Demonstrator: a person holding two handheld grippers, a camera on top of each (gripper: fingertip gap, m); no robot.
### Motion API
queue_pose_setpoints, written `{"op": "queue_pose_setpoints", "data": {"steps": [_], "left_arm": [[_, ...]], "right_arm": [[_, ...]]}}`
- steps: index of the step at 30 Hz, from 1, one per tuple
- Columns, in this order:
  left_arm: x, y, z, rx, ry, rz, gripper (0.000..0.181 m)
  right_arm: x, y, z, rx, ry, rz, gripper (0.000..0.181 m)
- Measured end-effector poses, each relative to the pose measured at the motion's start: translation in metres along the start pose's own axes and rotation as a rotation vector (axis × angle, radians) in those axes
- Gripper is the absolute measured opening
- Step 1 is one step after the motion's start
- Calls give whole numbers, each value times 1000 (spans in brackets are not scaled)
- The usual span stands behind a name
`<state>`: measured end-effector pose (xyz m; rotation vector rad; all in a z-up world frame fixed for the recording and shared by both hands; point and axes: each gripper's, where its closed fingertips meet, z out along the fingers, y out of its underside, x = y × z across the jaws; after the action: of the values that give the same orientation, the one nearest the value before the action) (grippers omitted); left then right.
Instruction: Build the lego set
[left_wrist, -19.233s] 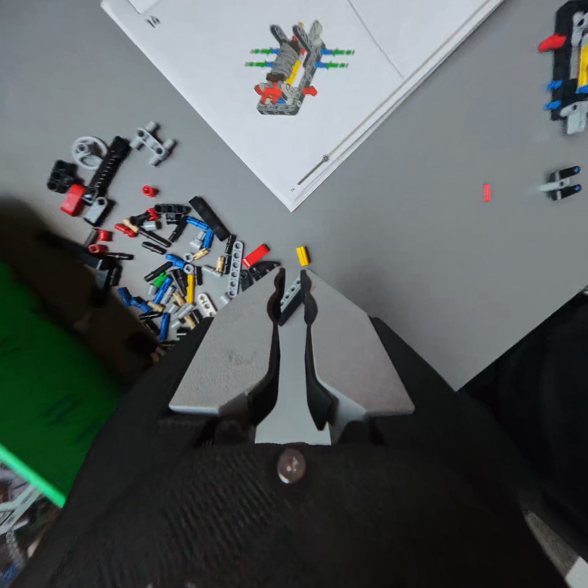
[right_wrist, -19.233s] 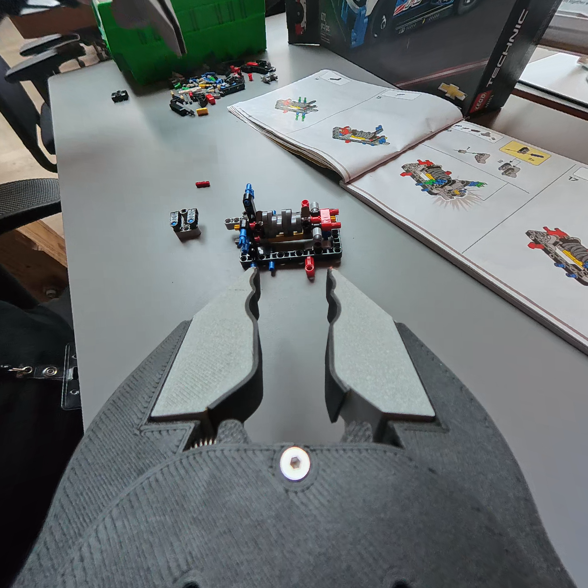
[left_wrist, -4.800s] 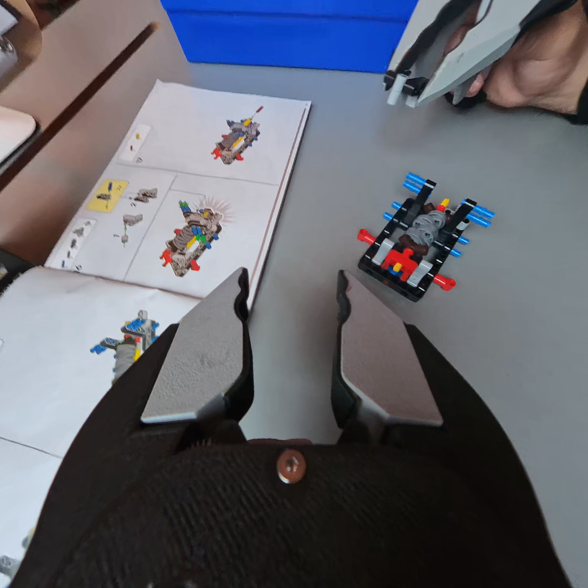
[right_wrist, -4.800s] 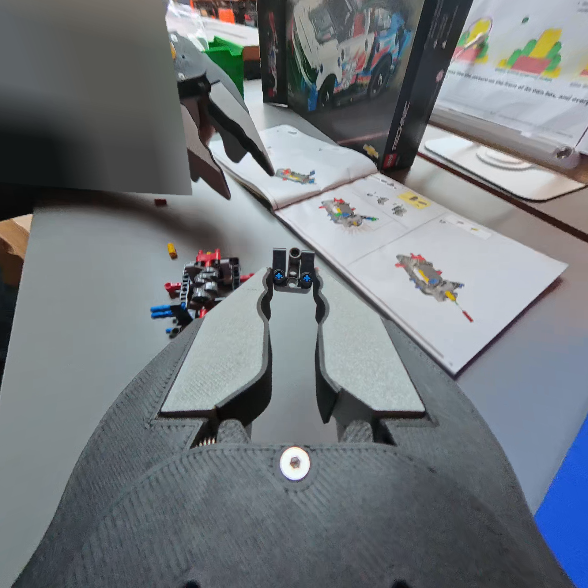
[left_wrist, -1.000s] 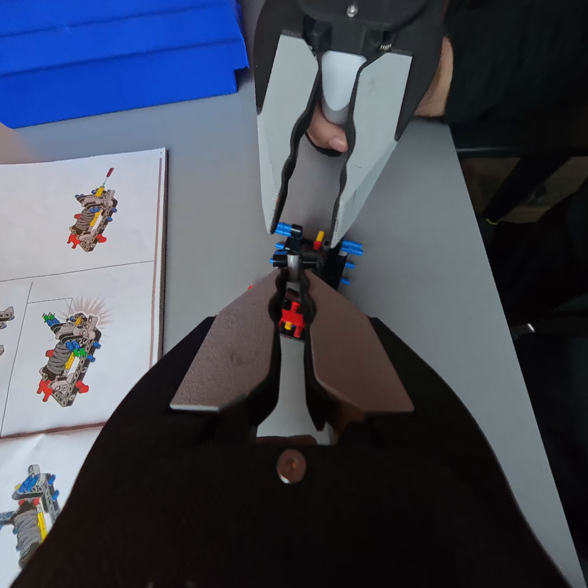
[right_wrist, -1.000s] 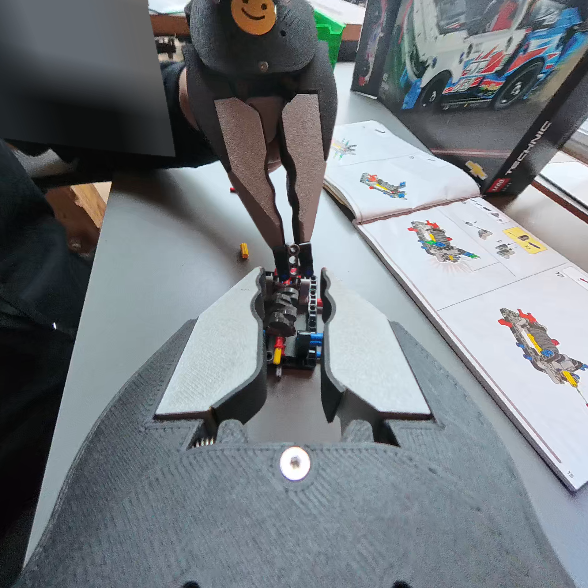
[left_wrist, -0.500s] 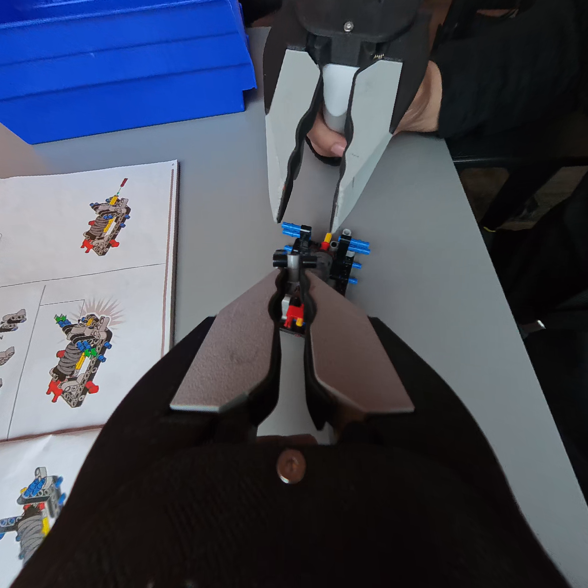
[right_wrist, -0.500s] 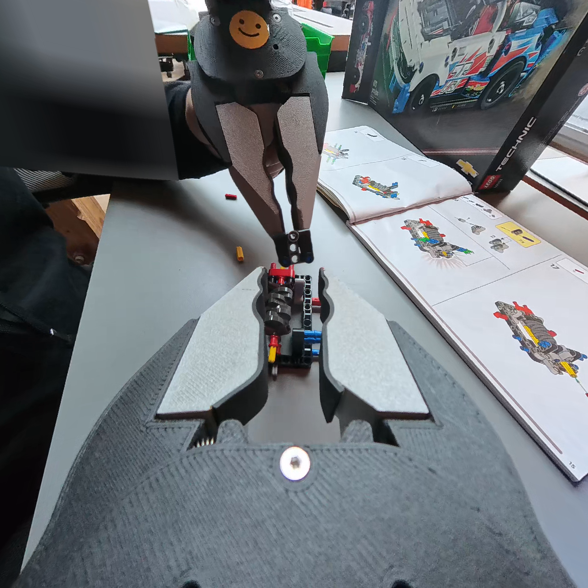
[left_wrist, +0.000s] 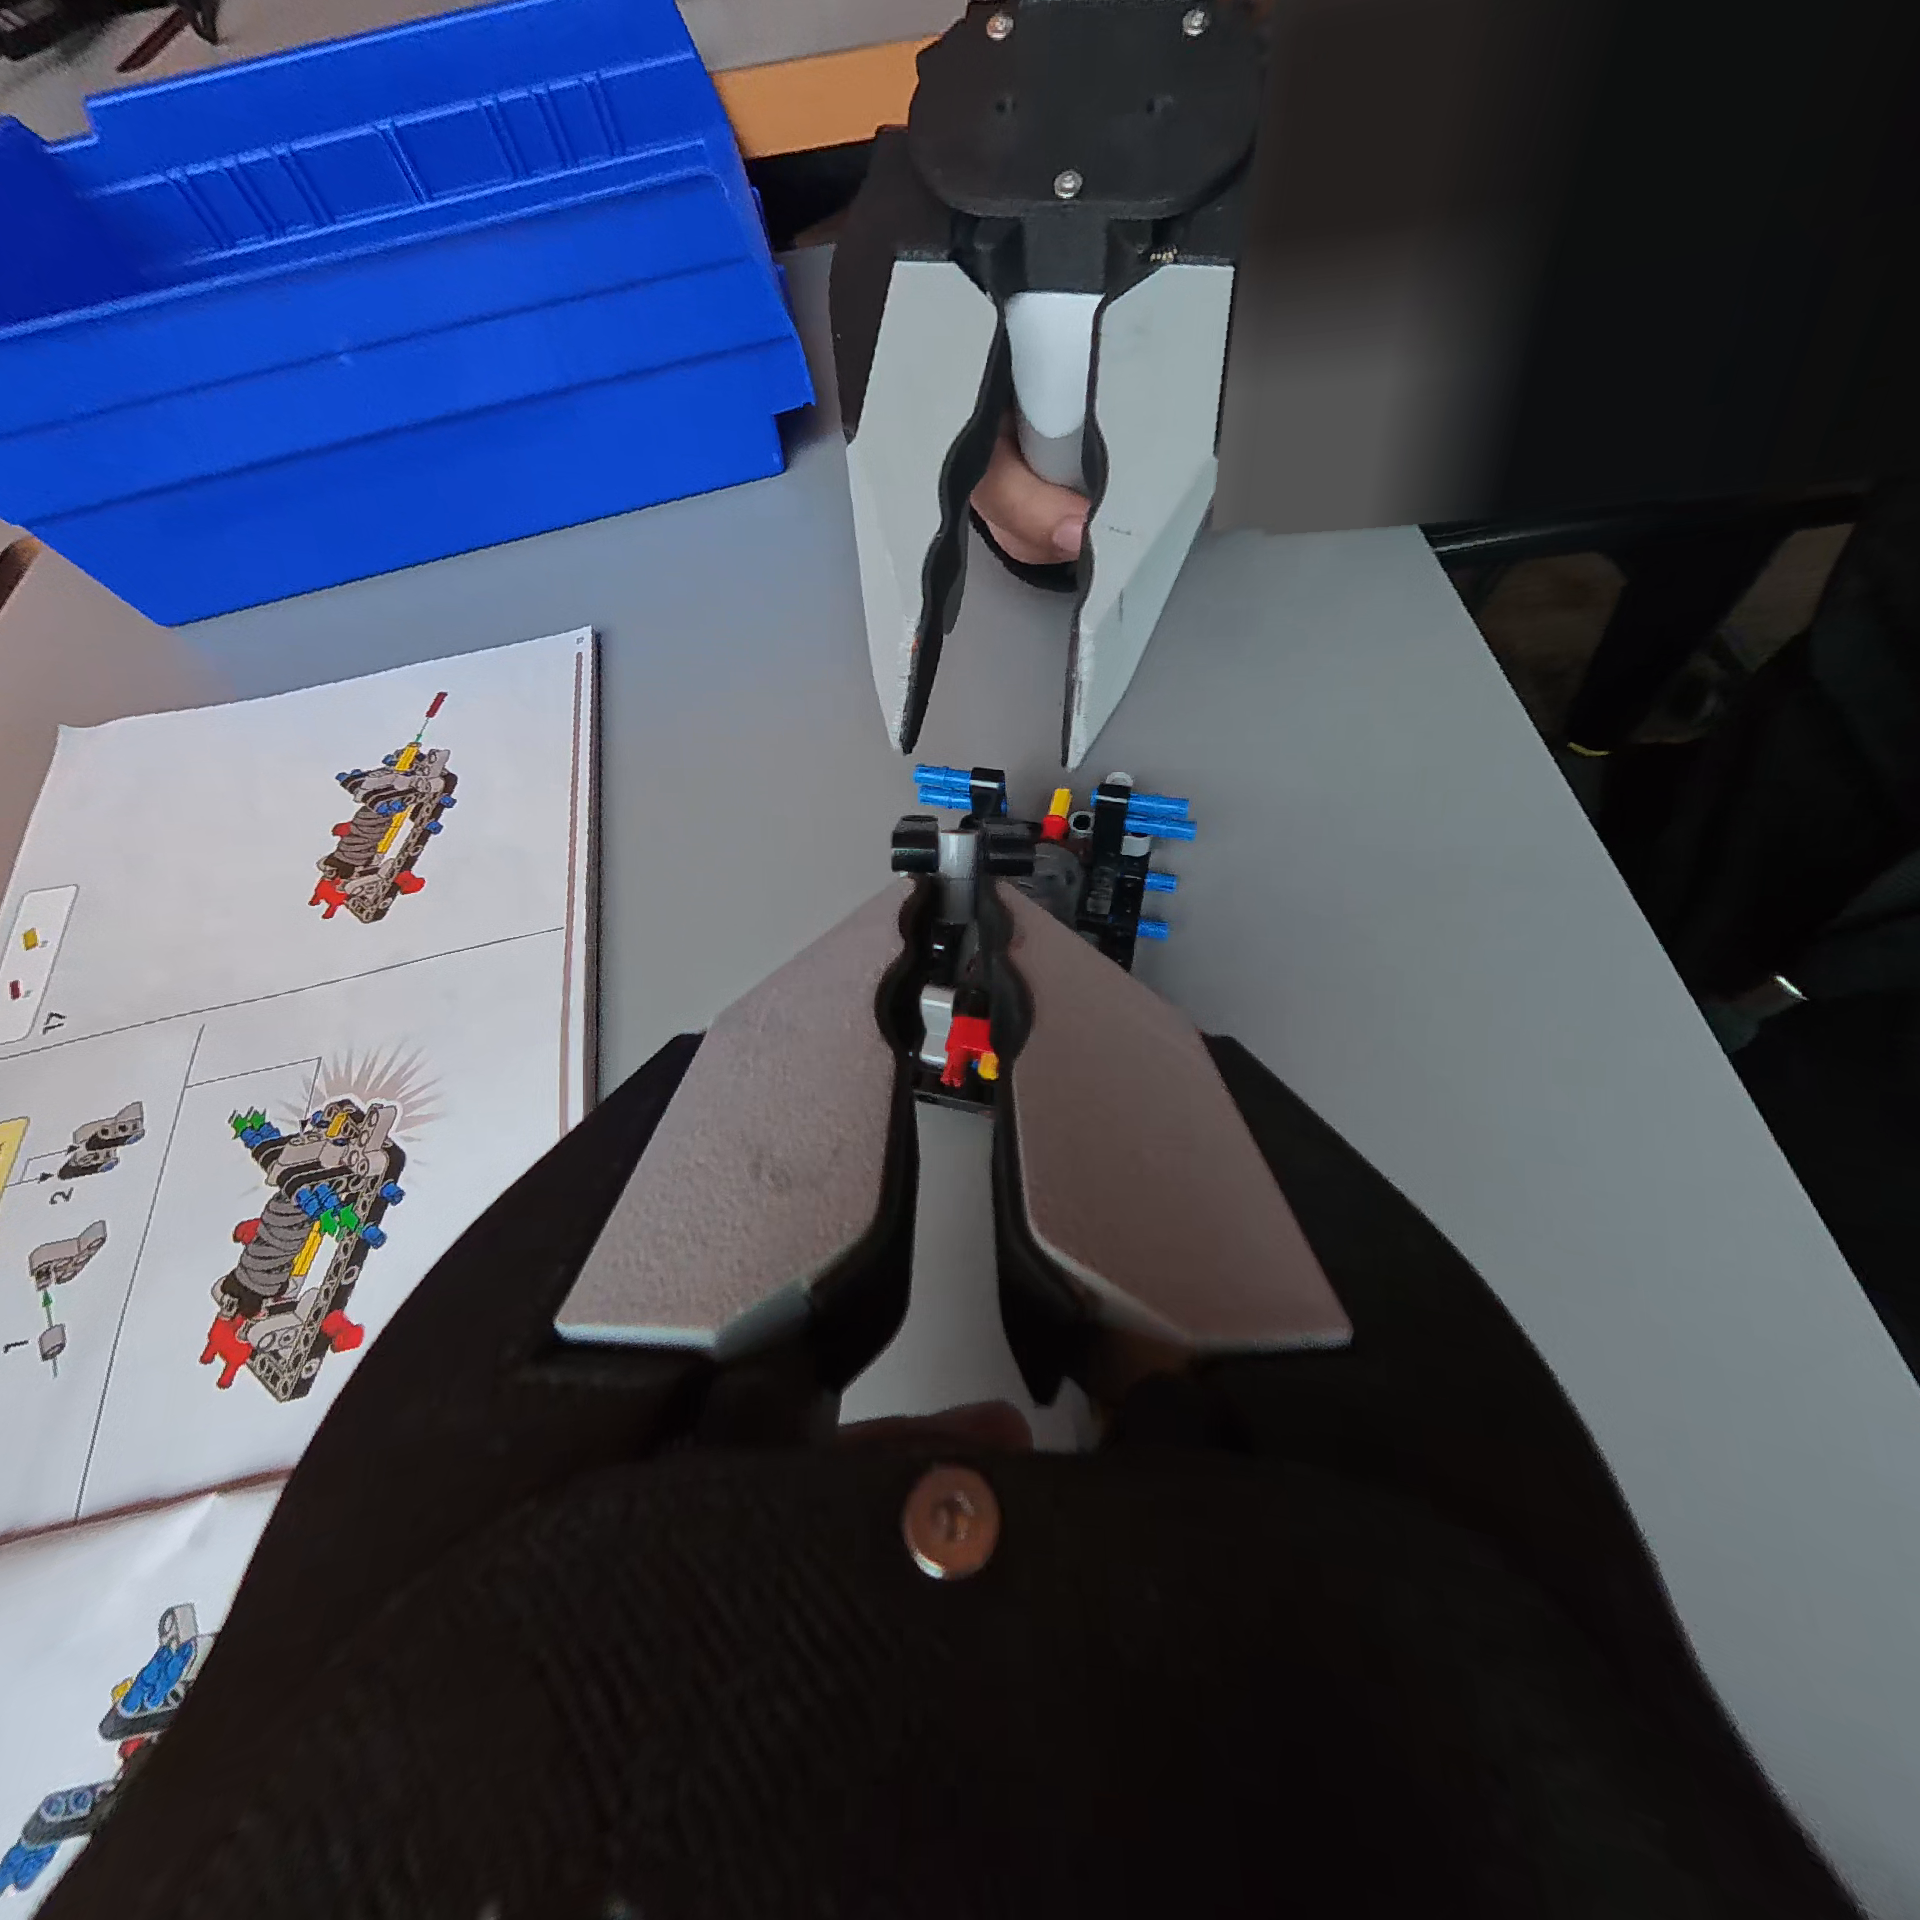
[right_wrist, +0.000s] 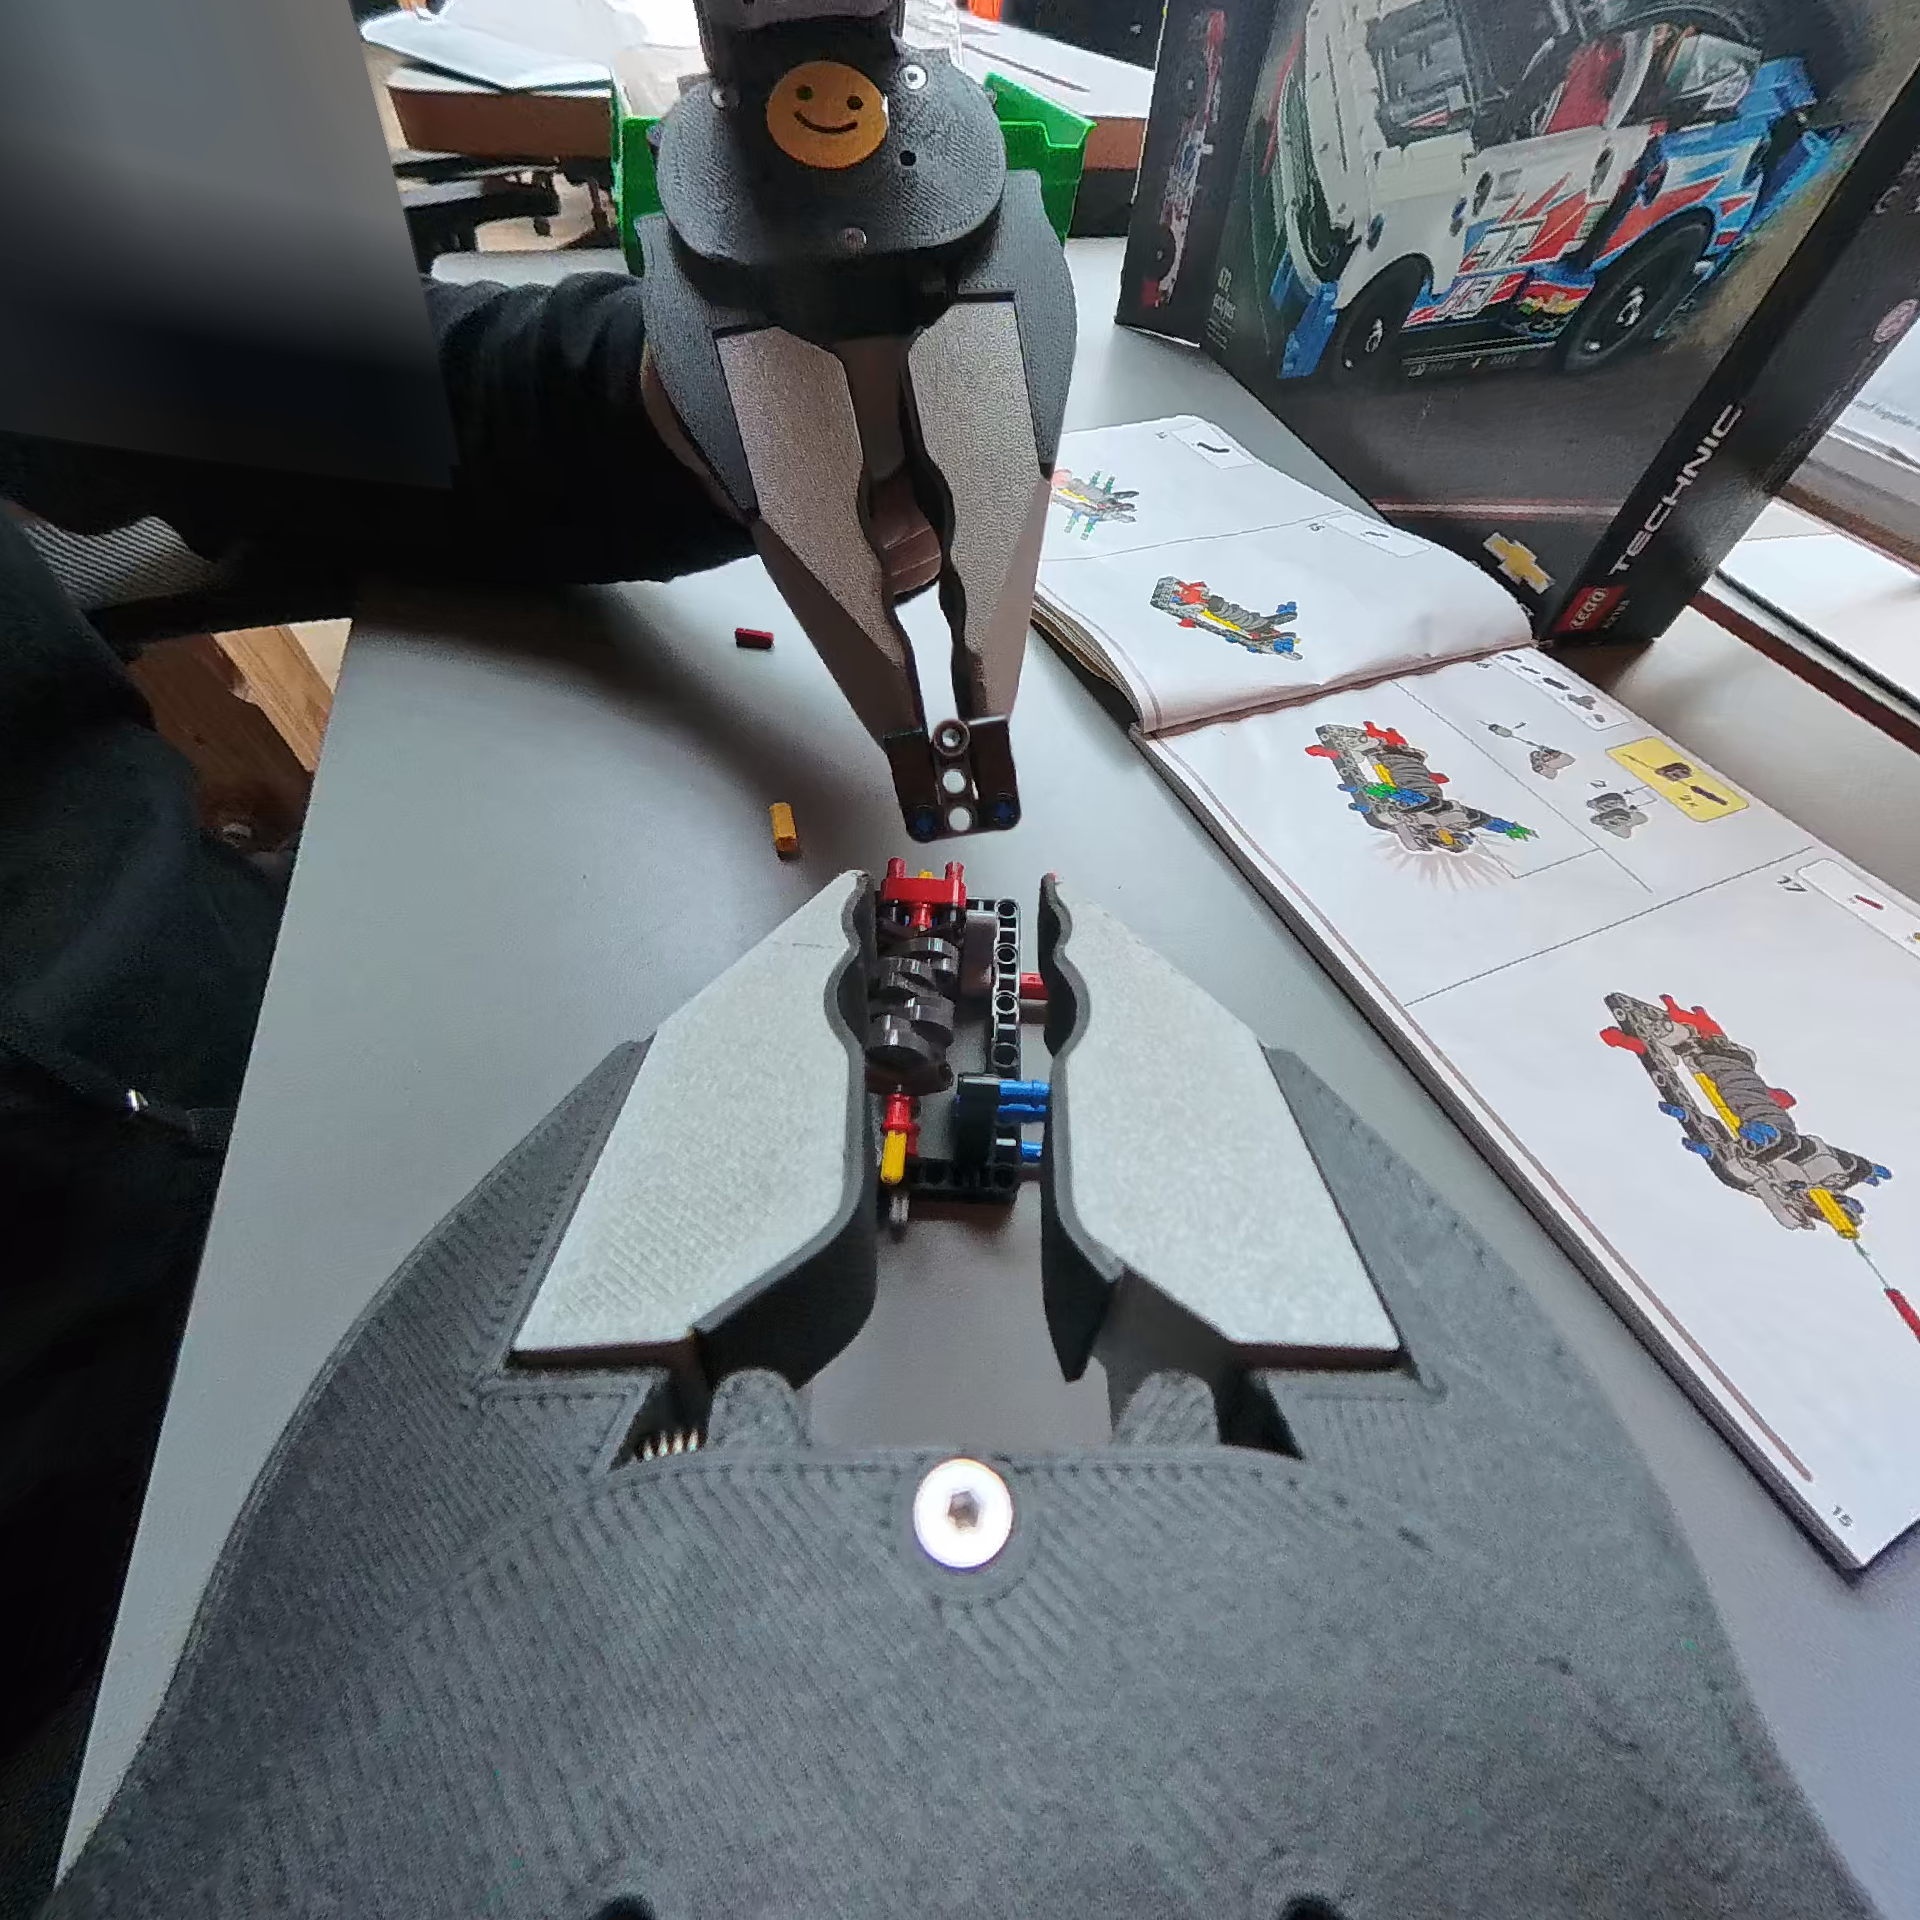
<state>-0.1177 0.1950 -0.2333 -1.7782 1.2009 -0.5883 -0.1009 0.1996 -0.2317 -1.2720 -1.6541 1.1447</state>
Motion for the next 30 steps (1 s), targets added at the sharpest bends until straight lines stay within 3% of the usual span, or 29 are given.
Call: {"op": "queue_pose_setpoints", "data": {"steps": [13, 20, 30], "left_arm": [[5, -1, 4, 7, -3, 38, 5], [16, -12, 6, 114, -12, 147, 4], [24, -29, 0, 250, 9, 161, 4]], "right_arm": [[-4, 1, 5, -15, 1, -30, 28], [-12, -19, 3, 34, 34, -116, 29], [-24, -29, 1, 41, 65, -240, 23]]}}
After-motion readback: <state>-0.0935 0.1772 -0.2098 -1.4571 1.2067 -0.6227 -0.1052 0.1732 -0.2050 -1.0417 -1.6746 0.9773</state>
